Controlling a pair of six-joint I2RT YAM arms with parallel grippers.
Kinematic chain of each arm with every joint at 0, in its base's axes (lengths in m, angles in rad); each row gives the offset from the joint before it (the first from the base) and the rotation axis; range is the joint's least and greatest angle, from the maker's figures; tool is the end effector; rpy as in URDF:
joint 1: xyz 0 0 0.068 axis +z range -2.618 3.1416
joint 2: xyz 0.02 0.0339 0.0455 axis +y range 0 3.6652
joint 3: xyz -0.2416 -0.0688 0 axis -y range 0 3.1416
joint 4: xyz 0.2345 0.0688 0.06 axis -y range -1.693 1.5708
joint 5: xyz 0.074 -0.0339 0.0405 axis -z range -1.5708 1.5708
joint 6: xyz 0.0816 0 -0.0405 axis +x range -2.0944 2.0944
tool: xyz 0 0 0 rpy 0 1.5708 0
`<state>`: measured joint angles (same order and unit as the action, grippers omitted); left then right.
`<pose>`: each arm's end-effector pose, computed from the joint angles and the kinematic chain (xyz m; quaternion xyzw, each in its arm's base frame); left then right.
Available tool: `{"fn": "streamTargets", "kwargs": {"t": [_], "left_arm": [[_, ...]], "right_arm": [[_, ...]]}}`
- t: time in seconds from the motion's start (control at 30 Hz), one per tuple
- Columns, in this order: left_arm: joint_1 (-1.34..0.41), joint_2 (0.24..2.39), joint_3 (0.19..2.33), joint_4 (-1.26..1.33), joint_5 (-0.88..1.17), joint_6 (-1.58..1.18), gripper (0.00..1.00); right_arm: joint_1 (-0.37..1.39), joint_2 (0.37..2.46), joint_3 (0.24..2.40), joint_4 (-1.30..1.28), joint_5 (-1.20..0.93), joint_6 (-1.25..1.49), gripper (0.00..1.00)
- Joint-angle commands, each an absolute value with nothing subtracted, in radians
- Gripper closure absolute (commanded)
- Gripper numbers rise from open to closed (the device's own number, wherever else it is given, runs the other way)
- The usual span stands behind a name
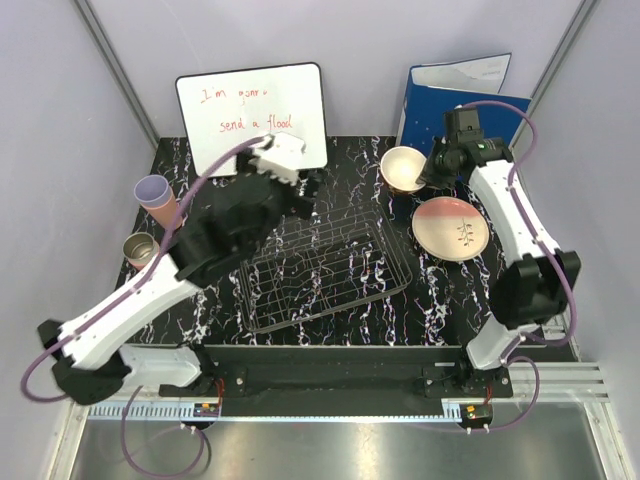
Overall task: Unload the mixed dishes from the dish rack
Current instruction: Place the bowl at the center of the board.
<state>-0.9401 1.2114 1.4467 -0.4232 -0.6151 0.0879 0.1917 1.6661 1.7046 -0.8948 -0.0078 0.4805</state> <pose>0.2074 -0.2042 0.4264 0.1929 0.7342 -0.0388 0.6498 0.3699 0.0724 0.3054 0.1335 0.9273 0.1188 0.3289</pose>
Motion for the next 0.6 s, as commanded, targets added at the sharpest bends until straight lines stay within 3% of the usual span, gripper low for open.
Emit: {"fn": "streamTargets", "kwargs": {"t": [0.0, 0.57], "left_arm": [[-0.925, 1.118, 1.330, -0.314, -0.689, -0.136, 0.01], [-0.917, 1.080, 1.109, -0.256, -0.647, -0.209, 0.01]], "right_arm": [[0.157, 1.741, 1.830, -0.787, 0.018, 0.522, 1.00], [0.126, 2.052, 1.853, -0.603, 0.031, 0.580, 1.00]]}}
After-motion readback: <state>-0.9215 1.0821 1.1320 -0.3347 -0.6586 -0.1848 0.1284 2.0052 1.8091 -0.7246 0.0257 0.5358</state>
